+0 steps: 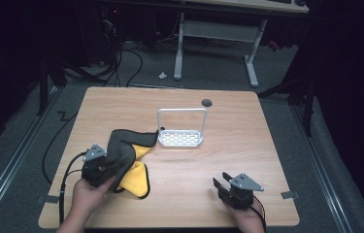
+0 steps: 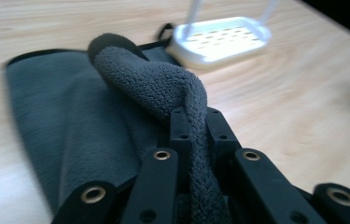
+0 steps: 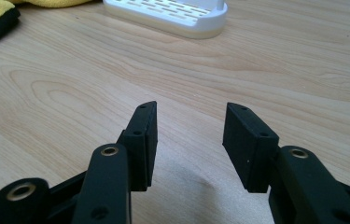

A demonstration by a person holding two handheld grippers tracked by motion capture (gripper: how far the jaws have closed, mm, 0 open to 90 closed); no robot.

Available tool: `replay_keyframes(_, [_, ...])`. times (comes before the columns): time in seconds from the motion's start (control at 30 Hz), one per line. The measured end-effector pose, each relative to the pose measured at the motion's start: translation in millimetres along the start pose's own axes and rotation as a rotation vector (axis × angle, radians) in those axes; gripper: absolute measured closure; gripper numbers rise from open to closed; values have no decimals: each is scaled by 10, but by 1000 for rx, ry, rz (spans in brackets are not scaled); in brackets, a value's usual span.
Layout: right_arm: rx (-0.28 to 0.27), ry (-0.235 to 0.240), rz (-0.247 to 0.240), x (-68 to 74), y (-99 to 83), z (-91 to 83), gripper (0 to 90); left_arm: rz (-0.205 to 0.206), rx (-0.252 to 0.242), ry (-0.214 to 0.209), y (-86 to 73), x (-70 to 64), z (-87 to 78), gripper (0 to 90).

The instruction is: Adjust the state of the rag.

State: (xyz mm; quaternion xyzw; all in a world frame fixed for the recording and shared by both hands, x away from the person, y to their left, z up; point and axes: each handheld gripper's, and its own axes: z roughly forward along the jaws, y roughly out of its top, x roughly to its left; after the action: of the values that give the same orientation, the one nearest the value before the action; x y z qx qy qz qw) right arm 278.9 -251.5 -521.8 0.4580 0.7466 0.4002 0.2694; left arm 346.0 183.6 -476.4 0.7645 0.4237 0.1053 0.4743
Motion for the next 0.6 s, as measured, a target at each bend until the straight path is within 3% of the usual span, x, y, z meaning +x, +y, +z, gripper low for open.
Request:
replay_keyframes(0.07, [0,5,-17,49,13,3,550,-2,-10,-53,-95,-140,-19,834])
replay_keyframes(0.1, [0,5,-17,49,13,3,550,-2,-10,-53,-95,-140,-19,835])
replay_keyframes(0.2, [-6,18,-41,137,46,2,541,10,-13,-94,-175,-295,6,835])
replay_keyframes(0.23, [-6,21,-47,163,55,-1,537,17,-6,-125,-215,-396,43,835])
replay_keyframes(0.3, [-8,31,-63,220,74,-5,530,21,-1,-144,-233,-450,69,835])
replay_keyframes(0.33, [-11,39,-68,253,83,-4,528,46,8,-161,-266,-560,116,835])
replay_keyframes(0.5, [-15,75,-85,404,119,0,522,60,13,-196,-312,-706,159,835])
replay_keyframes(0.6, [-11,125,-98,594,155,50,513,59,-4,-203,-329,-747,180,835])
